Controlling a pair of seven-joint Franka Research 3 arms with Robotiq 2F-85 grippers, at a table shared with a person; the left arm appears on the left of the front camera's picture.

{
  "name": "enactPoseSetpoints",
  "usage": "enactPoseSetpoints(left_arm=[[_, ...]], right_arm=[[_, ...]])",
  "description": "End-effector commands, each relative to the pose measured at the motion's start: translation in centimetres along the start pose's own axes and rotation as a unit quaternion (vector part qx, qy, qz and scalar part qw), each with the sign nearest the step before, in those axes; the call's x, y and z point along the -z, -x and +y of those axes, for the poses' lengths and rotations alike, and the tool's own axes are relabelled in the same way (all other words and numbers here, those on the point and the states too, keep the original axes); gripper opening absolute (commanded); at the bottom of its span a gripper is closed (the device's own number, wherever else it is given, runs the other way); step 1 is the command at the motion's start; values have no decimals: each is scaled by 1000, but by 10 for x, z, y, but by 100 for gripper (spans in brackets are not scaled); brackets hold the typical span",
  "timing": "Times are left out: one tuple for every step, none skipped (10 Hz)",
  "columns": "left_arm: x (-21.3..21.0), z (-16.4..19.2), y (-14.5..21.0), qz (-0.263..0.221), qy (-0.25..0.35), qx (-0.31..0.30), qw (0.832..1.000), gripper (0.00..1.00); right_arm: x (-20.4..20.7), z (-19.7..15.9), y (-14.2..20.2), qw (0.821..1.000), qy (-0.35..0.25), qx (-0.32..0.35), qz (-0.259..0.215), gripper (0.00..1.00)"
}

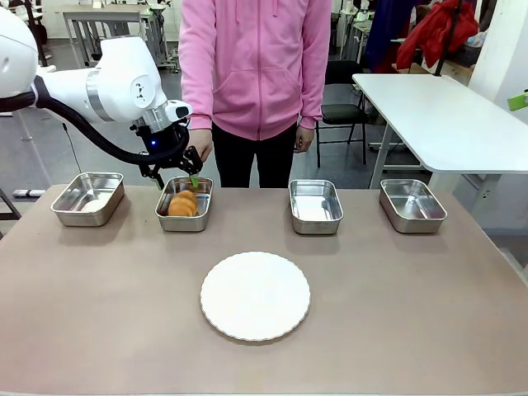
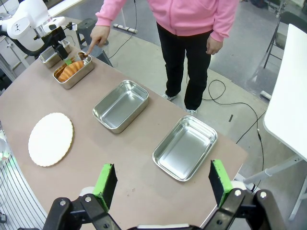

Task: Place the bread in the container.
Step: Place the Butter Roll into the Airtight Container indicated by the human.

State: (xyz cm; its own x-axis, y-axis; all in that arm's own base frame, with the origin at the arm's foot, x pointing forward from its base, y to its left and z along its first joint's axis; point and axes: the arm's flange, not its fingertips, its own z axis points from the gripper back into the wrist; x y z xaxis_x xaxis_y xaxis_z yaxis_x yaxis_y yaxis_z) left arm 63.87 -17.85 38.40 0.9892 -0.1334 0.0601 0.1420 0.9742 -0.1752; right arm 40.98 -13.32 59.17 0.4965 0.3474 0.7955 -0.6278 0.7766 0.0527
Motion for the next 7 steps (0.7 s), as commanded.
enactPoseSetpoints(left_arm=[[-9, 3, 6, 10, 5, 7, 1000, 100], [-15, 0, 8, 11, -4, -10, 1000, 100], [-1, 0, 1, 4, 0, 0, 1000, 100], [-1, 0, 1, 4, 0, 0, 1000, 100], [-1, 0, 1, 4, 0, 0, 1000, 100], [-1, 0, 1, 4, 0, 0, 1000, 100], [-1, 0, 1, 4, 0, 0, 1000, 100]], right_arm=[[1, -1, 1, 1000, -6, -9, -13, 100], [1, -1, 1, 1000, -6, -9, -13, 100], [1, -1, 1, 1000, -6, -9, -13, 100], [1, -1, 1, 1000, -6, -9, -13, 100], [1, -1, 1, 1000, -6, -9, -13, 100], [1, -1, 1, 1000, -6, -9, -13, 100], [1, -1, 1, 1000, -6, -9, -13, 100]])
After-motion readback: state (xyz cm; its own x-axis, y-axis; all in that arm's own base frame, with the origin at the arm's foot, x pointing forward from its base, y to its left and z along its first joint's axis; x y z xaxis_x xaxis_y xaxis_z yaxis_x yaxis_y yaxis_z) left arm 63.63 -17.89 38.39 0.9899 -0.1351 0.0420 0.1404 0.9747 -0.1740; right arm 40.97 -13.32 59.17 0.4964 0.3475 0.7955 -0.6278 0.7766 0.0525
